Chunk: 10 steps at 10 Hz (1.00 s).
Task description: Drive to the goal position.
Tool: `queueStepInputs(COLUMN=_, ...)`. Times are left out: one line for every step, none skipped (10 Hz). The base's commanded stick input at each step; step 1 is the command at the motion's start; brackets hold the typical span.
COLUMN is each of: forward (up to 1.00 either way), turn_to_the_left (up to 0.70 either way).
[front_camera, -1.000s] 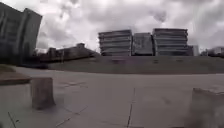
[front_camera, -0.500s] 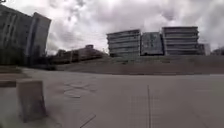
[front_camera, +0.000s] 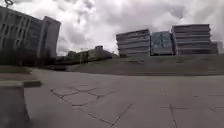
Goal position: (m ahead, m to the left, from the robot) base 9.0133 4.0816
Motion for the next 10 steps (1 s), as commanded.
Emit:
queueStepInputs(forward=1.00, turn_to_the_left=0.24)
queueStepInputs(forward=1.00, turn_to_the_left=0.25)
queueStepInputs(forward=1.00, turn_to_the_left=0.25)
queueStepInputs(forward=1.00, turn_to_the_left=0.25)
queueStepInputs(forward=1.00, turn_to_the_left=0.25)
queueStepInputs(forward=1.00, turn_to_the_left=0.25)
queueStepInputs(forward=1.00, turn_to_the_left=0.25)
queueStepInputs(forward=1.00, turn_to_the_left=0.25)
queueStepInputs(forward=1.00, turn_to_the_left=0.25)
queueStepInputs(forward=1.00, turn_to_the_left=0.25)
